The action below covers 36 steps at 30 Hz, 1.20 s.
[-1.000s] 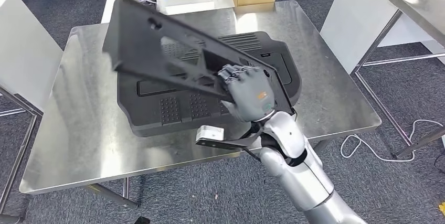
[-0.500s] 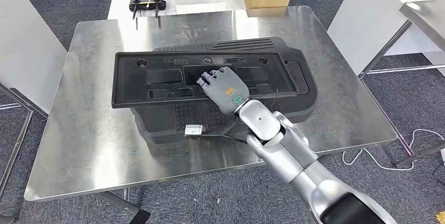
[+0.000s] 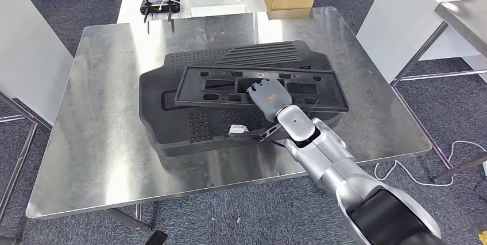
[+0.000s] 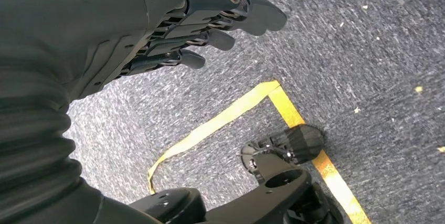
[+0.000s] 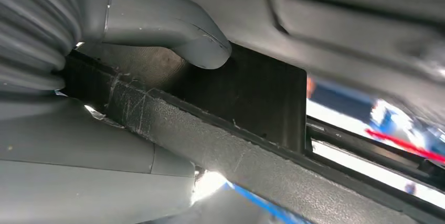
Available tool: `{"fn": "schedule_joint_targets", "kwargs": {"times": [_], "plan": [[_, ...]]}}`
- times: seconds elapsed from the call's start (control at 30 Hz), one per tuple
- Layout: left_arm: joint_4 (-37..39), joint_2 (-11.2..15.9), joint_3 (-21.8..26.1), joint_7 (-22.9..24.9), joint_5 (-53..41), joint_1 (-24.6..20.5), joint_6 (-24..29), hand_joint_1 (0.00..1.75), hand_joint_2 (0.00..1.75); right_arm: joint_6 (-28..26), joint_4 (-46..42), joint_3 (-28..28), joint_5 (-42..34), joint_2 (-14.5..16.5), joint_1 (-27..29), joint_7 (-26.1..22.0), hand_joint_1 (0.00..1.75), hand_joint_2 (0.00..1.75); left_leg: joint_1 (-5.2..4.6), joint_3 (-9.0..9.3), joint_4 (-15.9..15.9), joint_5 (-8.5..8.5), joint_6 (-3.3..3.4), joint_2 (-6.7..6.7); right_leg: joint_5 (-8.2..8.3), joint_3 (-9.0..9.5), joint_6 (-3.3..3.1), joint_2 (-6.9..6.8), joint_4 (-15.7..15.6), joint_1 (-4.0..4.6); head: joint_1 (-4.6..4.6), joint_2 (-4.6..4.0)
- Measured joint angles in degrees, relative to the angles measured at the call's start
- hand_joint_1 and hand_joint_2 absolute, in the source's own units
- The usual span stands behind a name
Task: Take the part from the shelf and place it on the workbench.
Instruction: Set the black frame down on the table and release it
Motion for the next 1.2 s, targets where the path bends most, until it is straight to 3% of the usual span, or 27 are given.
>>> {"fn": "schedule_joint_targets", "kwargs": {"times": [0.27,0.4,0.93,1.07,1.2], "plan": [[0.00,0.08,-0.47,-0.60,0.20,0.56,0.12,0.00,1.75,-1.56,6.45,-3.37,-0.04,-2.72,-0.02,1.19,1.75,1.75,0.01,0.03,-0.10,0.01,0.01,0.03,0.00,-0.01,0.01,0.01,0.01,0.00,-0.01,0.00],[0.00,0.10,-0.95,-1.60,0.12,0.56,-0.33,0.00,1.75,-2.26,7.72,-4.38,0.01,-3.27,-0.01,1.29,0.00,0.00,0.01,0.05,-0.14,0.01,0.01,0.03,0.00,-0.02,0.00,0.01,0.01,0.00,-0.02,0.00],[0.00,-0.08,-2.02,-2.02,0.14,0.56,3.28,0.00,1.75,-4.34,9.04,-7.03,1.08,-4.34,0.08,1.23,0.00,0.00,0.01,0.17,-0.16,0.01,0.00,0.10,0.00,0.04,0.00,0.03,0.01,0.00,-0.01,0.00],[0.00,-0.16,-2.07,-2.10,0.14,0.56,3.36,0.00,0.00,-5.25,9.16,-7.33,1.05,-4.46,0.45,1.31,0.00,0.00,0.01,0.17,-0.16,0.01,0.00,0.10,0.00,0.05,0.00,0.04,0.01,0.00,-0.02,0.00],[0.00,-0.44,-2.23,-3.15,0.64,0.56,3.18,0.00,0.00,-7.92,9.10,-8.56,0.98,-4.48,1.32,1.09,0.00,0.00,0.01,0.17,-0.16,0.00,0.01,0.10,-0.01,0.06,0.00,0.03,0.01,0.00,-0.01,0.00]]}}
